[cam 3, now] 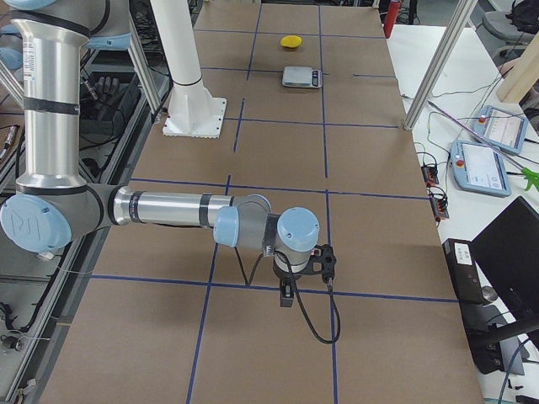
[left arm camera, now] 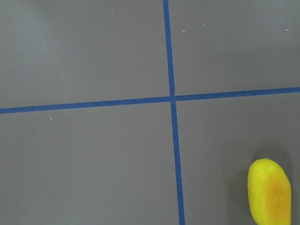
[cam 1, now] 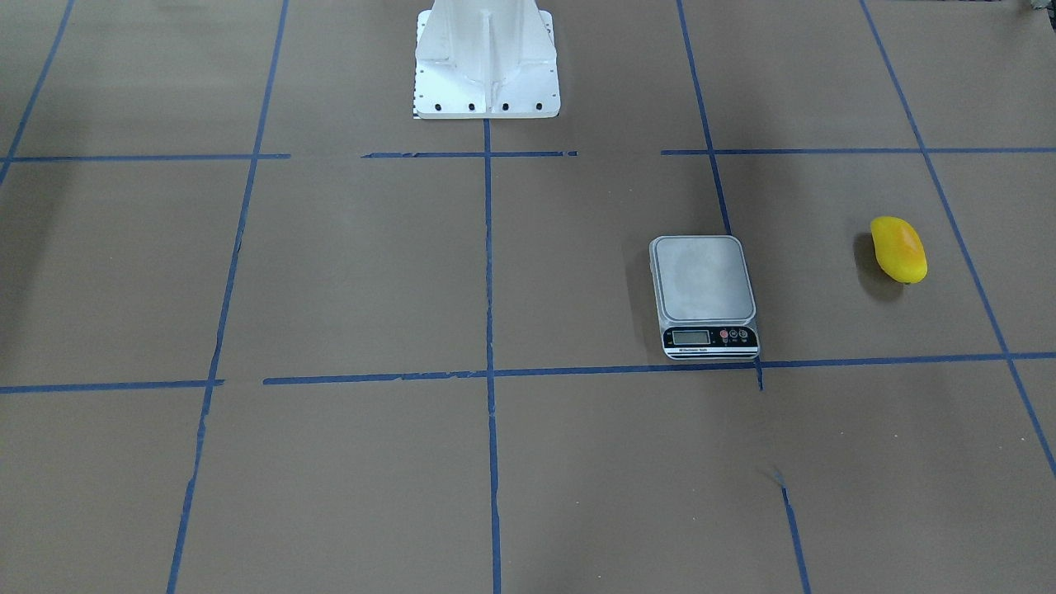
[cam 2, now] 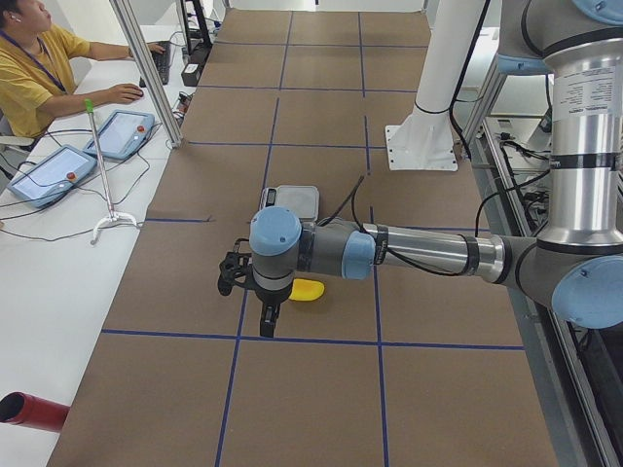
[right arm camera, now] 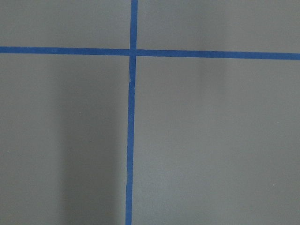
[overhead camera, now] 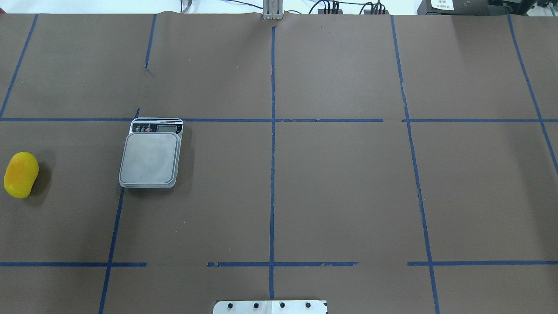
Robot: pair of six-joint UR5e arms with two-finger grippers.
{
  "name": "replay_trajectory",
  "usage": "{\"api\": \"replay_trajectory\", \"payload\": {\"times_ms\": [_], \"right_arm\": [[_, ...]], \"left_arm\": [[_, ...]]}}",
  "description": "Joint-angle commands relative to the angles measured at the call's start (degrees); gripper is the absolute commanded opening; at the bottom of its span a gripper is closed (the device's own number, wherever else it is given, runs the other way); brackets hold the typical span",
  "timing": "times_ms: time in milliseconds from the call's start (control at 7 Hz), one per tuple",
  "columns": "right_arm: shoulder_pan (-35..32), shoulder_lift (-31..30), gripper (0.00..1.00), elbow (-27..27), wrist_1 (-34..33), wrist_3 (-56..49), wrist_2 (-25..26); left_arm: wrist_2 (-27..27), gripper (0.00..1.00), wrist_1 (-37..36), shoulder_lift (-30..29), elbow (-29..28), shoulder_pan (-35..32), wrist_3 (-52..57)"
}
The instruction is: Weigh mango
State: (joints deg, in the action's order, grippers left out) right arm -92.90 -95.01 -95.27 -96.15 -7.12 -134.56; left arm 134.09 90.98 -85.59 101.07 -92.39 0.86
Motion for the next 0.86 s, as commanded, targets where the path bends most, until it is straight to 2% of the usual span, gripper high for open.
{"api": "replay_trajectory", "payload": {"times_ms": [0, 714], "right_arm": [[0.00, 0.00, 1.00, 0.09, 0.00, 0.00, 0.00], [0.00, 0.00, 1.00, 0.00, 0.00, 0.00, 0.00]], "left_arm": [[0.38, 1.00, -3.42, -0.28, 1.49, 0.37, 2.89], [0.38, 1.00, -1.86, 1.03, 1.94, 0.28, 3.00]]}}
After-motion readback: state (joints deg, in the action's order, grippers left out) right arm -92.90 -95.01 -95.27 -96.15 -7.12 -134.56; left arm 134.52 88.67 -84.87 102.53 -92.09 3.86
